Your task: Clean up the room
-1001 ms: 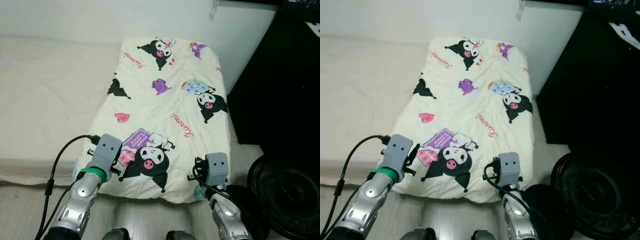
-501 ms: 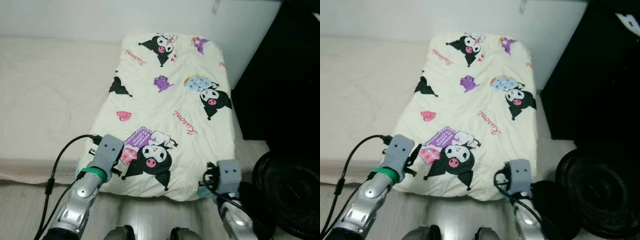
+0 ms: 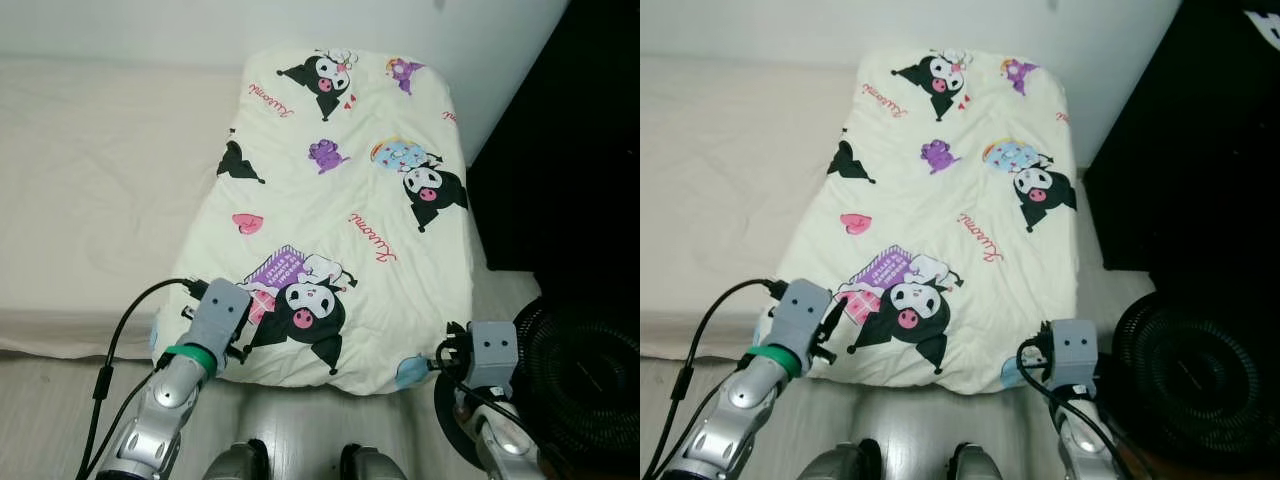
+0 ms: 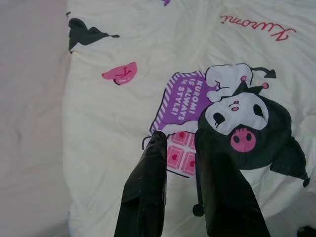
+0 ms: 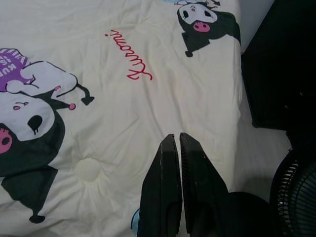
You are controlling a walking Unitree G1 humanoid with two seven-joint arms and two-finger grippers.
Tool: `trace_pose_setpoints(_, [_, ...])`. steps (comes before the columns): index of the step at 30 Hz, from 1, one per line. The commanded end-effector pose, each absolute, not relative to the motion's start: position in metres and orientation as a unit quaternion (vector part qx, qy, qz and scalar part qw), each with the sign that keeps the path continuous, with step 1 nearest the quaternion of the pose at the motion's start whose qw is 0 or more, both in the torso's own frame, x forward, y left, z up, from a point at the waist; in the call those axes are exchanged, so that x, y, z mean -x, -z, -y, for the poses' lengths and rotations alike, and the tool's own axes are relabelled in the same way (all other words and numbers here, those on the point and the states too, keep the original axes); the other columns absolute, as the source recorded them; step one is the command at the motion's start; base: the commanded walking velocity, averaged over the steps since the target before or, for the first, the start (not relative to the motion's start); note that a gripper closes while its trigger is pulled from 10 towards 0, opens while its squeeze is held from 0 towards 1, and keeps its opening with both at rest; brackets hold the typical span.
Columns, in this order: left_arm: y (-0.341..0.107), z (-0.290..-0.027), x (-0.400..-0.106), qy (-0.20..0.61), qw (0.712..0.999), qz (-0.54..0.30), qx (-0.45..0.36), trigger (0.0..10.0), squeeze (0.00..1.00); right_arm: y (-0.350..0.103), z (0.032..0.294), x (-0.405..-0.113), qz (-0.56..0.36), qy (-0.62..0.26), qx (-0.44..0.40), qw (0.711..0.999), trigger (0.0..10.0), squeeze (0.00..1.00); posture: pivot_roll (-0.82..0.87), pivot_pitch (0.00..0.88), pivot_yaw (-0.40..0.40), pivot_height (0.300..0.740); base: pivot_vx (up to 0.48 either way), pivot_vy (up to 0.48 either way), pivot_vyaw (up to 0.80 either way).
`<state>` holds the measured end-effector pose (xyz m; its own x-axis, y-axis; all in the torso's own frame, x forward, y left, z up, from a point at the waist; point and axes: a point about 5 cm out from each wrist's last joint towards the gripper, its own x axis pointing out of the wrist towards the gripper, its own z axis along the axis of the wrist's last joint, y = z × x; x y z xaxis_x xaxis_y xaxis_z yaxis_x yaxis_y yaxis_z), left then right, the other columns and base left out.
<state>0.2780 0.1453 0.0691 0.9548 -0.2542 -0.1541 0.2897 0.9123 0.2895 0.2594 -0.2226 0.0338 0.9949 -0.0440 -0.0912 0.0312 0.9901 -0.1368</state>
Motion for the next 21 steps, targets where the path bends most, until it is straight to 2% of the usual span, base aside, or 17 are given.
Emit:
trace_pose_setpoints(1, [-0.0627, -0.1506, -0.2708, 0.137, 0.975, -0.074, -0.158, 10.0, 0.0, -0.0264, 0.2215, -0.2548, -0.064, 0.018, 0.065, 0.996, 10.0, 0.0, 0.01, 0.187, 0.071, 0.74, 0.0, 0.0, 0.0])
trace_pose_setpoints(8, [-0.064, -0.1582, -0.2712, 0.137, 0.973, -0.077, -0.169, 10.0, 0.0, -0.0274, 0.2139, -0.2604, -0.061, 0.012, 0.062, 0.996, 10.0, 0.0, 0.01, 0.188, 0.095, 0.74, 0.0, 0.0, 0.0])
trace_pose_setpoints(21, [-0.0695, -0.1546, -0.2771, 0.145, 0.972, -0.072, -0.173, 10.0, 0.0, -0.0246, 0.2161, -0.2581, -0.063, 0.03, 0.053, 0.996, 10.0, 0.0, 0.01, 0.171, 0.103, 0.74, 0.0, 0.0, 0.0])
